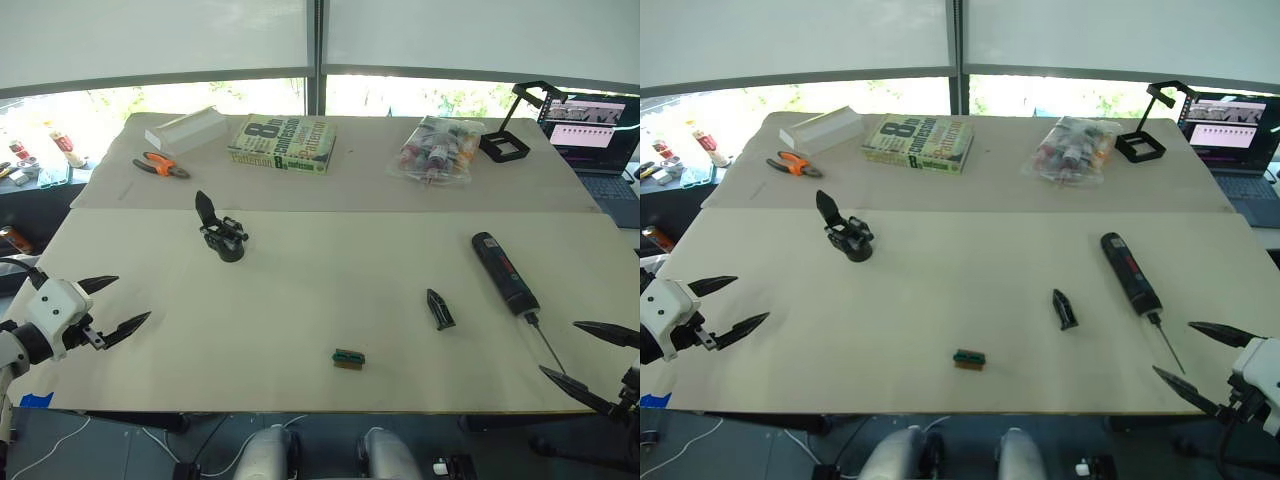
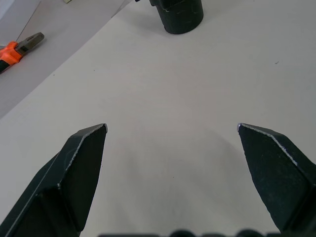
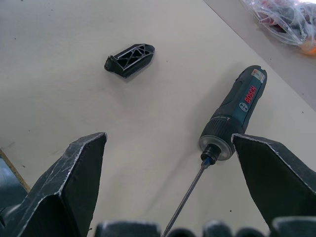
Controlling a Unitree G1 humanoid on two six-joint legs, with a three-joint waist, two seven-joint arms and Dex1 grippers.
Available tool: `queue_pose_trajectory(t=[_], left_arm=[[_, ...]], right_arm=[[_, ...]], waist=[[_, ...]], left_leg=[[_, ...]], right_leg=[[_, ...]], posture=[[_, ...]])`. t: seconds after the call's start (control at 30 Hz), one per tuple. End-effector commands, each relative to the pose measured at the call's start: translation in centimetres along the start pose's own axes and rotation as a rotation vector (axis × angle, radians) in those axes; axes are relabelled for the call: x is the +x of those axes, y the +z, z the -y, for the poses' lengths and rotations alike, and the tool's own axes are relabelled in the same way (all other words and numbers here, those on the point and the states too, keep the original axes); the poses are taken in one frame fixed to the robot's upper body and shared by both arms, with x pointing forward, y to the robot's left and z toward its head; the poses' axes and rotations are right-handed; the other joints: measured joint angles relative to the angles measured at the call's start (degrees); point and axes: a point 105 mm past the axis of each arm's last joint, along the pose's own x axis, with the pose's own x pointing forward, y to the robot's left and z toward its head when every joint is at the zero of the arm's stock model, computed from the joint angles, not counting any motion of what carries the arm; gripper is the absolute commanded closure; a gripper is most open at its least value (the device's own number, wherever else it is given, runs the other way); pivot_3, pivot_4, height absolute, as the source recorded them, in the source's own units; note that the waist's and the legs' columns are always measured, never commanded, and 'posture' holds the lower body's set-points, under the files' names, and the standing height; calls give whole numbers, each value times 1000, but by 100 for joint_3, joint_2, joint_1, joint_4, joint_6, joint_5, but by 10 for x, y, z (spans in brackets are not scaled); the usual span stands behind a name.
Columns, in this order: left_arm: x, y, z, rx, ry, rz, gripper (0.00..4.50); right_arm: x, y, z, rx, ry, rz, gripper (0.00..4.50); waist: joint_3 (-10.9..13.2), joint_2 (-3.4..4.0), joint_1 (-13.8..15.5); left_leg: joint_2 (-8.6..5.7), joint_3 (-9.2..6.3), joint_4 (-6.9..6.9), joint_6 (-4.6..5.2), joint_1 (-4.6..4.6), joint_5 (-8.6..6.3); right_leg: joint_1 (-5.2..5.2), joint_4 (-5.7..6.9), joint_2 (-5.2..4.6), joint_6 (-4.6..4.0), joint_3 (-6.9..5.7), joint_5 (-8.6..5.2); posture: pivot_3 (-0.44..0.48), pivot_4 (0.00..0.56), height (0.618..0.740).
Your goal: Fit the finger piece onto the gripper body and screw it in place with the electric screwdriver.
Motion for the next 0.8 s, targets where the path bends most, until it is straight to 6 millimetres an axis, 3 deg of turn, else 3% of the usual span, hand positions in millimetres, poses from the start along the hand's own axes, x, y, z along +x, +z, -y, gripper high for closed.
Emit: queue_pose_trajectory(t=[0.03,0.23,0.4,0.6,0.7,0.8], left_arm=[[3,13,-7,18,23,52,11],[6,20,-8,-112,5,114,11],[-7,16,1,-250,12,159,11],[-42,-20,15,-356,235,120,11],[-56,-32,22,-392,328,101,11],[-48,-21,34,-391,293,130,11]], right_arm=[[-1,6,1,-26,0,18,0],[10,19,-2,39,16,55,0],[25,76,-15,115,36,357,0],[35,122,-39,76,-4,622,0],[41,135,-44,59,-5,676,0],[45,138,-36,79,-15,681,0]], waist=[[0,0,2],[-1,-1,6],[0,0,-82],[-6,-26,-129],[-5,-30,-123],[-8,-48,-48]], left_leg=[[0,0,0,0,0,0],[0,-2,3,0,3,0],[3,-4,2,-2,2,2],[2,-7,2,3,1,-3],[2,-7,4,-15,1,-15],[1,-9,13,-44,6,-31]], right_leg=[[0,0,0,0,0,0],[7,0,0,1,-4,1],[2,2,2,1,-5,1],[3,-4,-2,3,-6,1],[5,-4,-5,6,-5,3],[-6,-5,-9,10,-9,7]], posture=[[0,150,740],[0,150,740],[0,150,740],[0,150,740],[0,150,740],[0,150,740]])
